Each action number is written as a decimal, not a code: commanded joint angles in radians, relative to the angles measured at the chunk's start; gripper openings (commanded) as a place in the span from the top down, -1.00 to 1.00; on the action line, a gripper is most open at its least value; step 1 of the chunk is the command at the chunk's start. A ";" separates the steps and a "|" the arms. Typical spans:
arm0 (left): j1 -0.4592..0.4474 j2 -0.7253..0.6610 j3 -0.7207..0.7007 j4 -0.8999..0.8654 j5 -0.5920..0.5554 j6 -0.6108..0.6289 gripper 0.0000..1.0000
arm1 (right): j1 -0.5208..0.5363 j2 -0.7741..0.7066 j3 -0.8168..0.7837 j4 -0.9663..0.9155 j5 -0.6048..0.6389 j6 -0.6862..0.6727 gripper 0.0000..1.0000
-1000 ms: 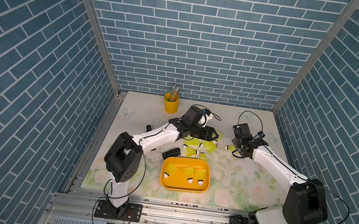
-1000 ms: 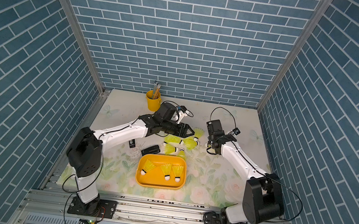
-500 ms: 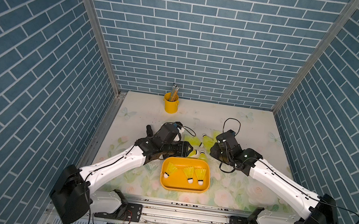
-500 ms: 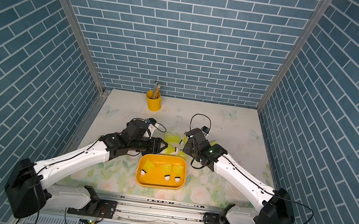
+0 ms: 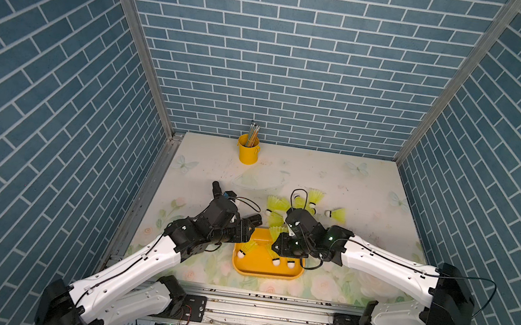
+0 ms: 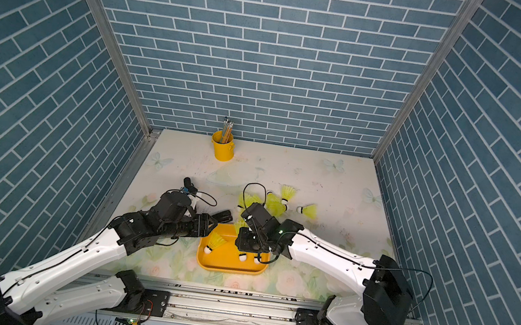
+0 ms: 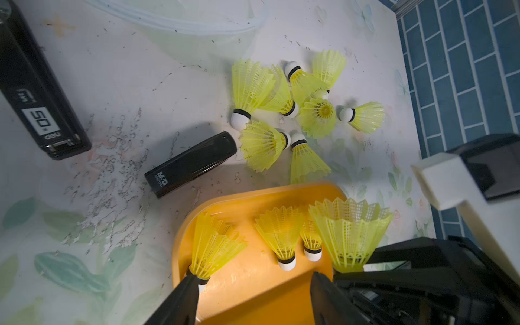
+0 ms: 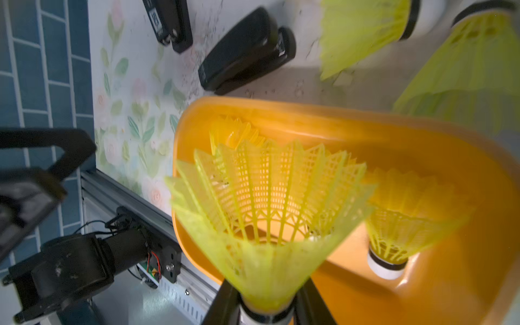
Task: Put the shuttlecocks into the storage box
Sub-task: Place the shuttlecock in the storage box.
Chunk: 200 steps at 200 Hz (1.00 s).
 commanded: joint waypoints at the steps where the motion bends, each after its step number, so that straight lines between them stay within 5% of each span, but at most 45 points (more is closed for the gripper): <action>1: 0.002 -0.028 -0.023 -0.055 -0.044 -0.020 -0.38 | 0.017 0.029 0.035 0.018 -0.094 -0.044 0.86; 125: 0.001 -0.183 -0.122 -0.168 0.130 0.013 -0.35 | 0.070 0.128 0.005 0.086 -0.183 0.053 0.85; 200: 0.001 -0.189 -0.133 -0.158 0.130 0.019 -0.35 | 0.070 0.193 -0.001 0.100 -0.169 0.071 0.85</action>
